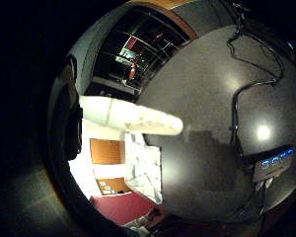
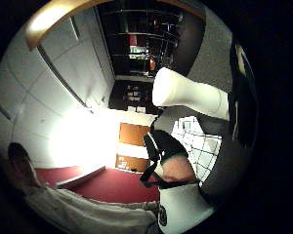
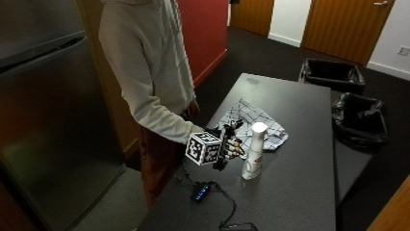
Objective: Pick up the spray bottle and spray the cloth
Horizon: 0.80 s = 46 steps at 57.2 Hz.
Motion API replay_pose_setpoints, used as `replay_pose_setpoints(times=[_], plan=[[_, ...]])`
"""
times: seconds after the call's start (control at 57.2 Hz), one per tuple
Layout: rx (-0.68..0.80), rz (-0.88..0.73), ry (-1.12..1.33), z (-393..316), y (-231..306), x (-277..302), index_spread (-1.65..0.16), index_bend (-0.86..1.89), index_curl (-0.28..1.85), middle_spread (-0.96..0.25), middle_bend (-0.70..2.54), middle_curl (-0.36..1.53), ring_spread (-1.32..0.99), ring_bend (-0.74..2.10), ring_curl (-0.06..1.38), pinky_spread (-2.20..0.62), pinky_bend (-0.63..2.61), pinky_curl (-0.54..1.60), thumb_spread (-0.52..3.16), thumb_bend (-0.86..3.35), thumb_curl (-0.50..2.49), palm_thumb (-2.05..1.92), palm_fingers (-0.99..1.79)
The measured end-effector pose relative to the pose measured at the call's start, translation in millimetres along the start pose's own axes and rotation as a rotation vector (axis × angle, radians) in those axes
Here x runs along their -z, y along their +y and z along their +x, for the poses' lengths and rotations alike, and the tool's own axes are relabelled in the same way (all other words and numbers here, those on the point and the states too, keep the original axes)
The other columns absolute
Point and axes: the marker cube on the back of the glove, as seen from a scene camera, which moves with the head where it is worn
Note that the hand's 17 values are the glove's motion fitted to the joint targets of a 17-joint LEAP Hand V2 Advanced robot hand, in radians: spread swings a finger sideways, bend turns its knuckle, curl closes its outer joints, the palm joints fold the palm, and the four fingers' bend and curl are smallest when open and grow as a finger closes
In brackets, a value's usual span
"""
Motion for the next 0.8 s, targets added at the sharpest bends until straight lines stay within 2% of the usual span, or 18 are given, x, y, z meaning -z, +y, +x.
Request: replay_pose_setpoints(times=[0.192,0.297,0.402,0.611,0.804], plan=[[-0.011,-0.018,0.000,3.9,1.4,-2.8,-0.26,0.45,0.68,-0.28,0.58,0.88,-0.25,0.88,0.73,-0.17,0.77,0.65,0.91,-0.03,0.36,0.65,0.88],[-0.011,-0.039,-0.010,2.8,-0.1,-6.0,-0.26,0.27,0.64,-0.25,0.49,0.81,-0.22,0.80,0.67,-0.18,0.65,0.58,0.91,-0.03,0.36,0.64,0.81],[-0.011,-0.061,-0.016,1.9,-1.6,-11.4,-0.28,0.11,0.56,-0.20,0.35,0.71,-0.19,0.67,0.60,-0.09,0.54,0.52,0.91,-0.04,0.36,0.63,0.51],[-0.008,-0.097,-0.023,-0.2,-7.1,-23.6,-0.31,0.08,0.39,-0.12,0.20,0.56,-0.15,0.52,0.47,0.01,0.53,0.44,0.90,-0.03,0.35,0.62,0.34],[0.000,-0.132,-0.031,-1.4,-14.8,-39.6,-0.34,0.08,0.30,-0.09,0.18,0.48,-0.14,0.47,0.42,0.04,0.55,0.42,0.90,-0.03,0.35,0.60,0.26]])
